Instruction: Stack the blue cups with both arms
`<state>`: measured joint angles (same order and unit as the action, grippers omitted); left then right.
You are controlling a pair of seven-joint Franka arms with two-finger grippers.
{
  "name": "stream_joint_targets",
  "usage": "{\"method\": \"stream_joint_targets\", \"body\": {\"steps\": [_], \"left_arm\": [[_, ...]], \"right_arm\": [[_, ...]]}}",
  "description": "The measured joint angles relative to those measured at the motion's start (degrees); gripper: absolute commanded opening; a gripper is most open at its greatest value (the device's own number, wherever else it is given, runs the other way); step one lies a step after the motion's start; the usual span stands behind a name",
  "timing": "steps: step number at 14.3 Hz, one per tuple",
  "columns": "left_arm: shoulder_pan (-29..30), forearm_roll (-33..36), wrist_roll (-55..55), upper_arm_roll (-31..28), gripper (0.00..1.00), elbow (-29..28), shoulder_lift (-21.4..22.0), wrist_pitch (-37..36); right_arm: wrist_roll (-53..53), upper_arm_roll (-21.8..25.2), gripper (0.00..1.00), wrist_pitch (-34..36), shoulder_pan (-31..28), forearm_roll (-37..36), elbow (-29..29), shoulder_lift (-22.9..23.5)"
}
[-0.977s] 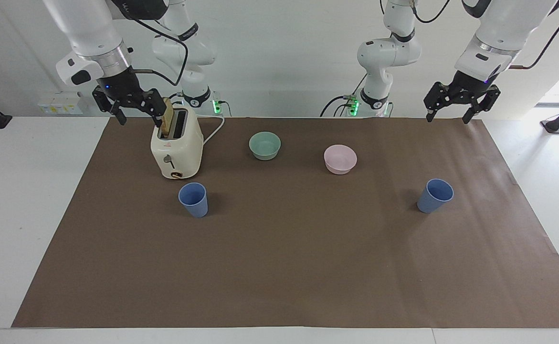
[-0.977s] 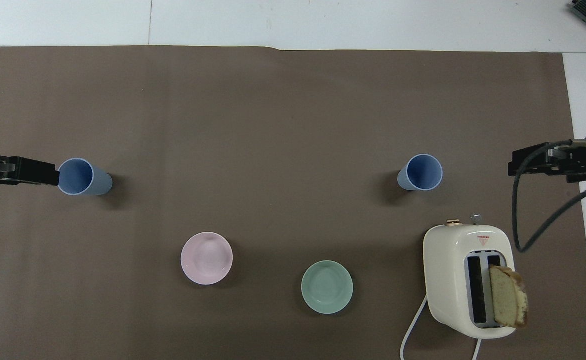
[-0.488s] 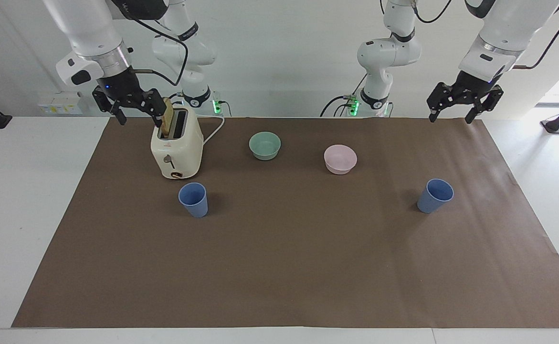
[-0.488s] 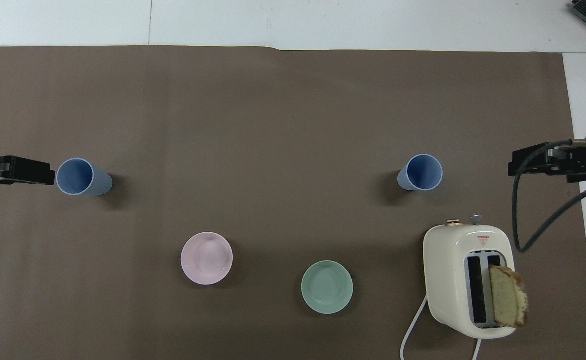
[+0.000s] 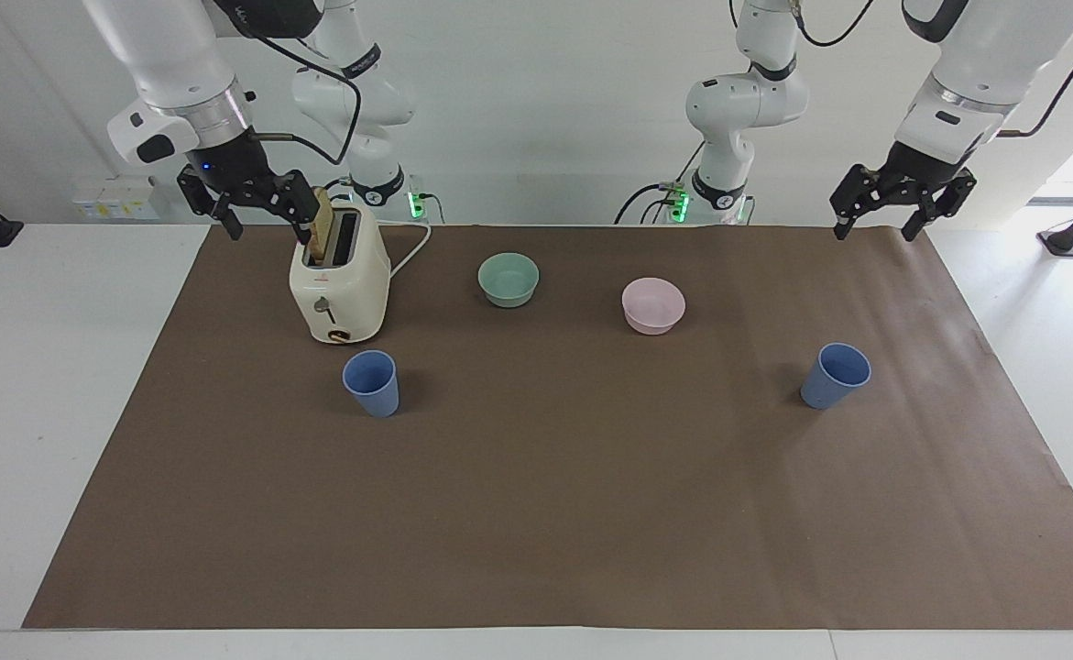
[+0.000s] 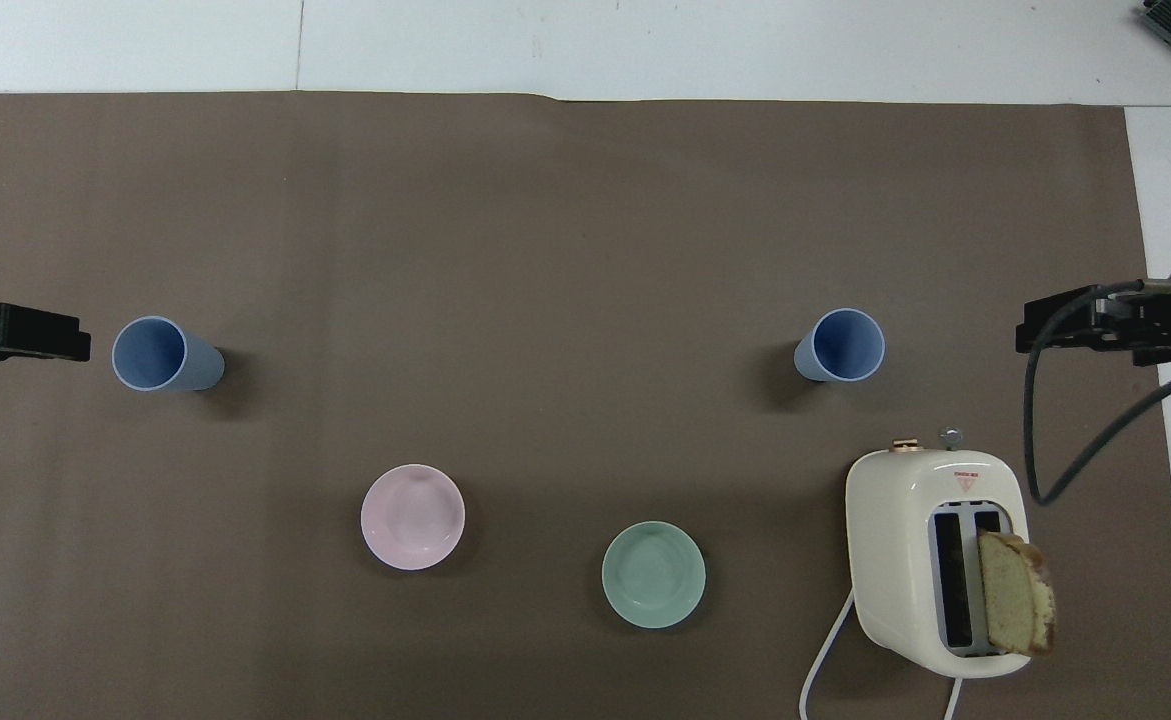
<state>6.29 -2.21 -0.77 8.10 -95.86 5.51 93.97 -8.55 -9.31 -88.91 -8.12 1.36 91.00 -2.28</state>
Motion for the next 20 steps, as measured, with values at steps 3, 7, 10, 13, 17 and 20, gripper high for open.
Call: {"method": "stream_joint_targets", "body": {"steps": [3, 7, 10, 13, 17, 20], "left_arm": [[3.71, 0.0, 0.14, -0.2, 1.0, -6.42, -1.62, 9.12], [7.26, 0.0, 1.04, -0.37, 1.0, -11.13, -5.05, 15.52], [7.78, 0.0, 5.41, -0.31, 1.0, -12.69, -9.88, 22.57], [7.84, 0.0, 7.46, -0.16, 1.0, -16.08, -13.88, 29.16], [8.66, 0.0, 7.62, -0.25, 1.0, -18.92, -14.25, 32.4], [8.66, 0.0, 8.67, 0.02, 0.67, -20.03, -14.11, 32.41]], "right_arm": [[0.0, 0.0, 1.0, 0.0, 0.0, 0.0, 0.0, 0.0], [0.0, 0.0, 1.0, 0.0, 0.0, 0.0, 0.0, 0.0], [0.0, 0.0, 1.0, 0.0, 0.0, 0.0, 0.0, 0.0], [0.0, 0.0, 1.0, 0.0, 0.0, 0.0, 0.0, 0.0], [0.0, 0.0, 1.0, 0.0, 0.0, 0.0, 0.0, 0.0], [0.0, 0.0, 1.0, 0.06, 0.0, 0.0, 0.0, 0.0]]}}
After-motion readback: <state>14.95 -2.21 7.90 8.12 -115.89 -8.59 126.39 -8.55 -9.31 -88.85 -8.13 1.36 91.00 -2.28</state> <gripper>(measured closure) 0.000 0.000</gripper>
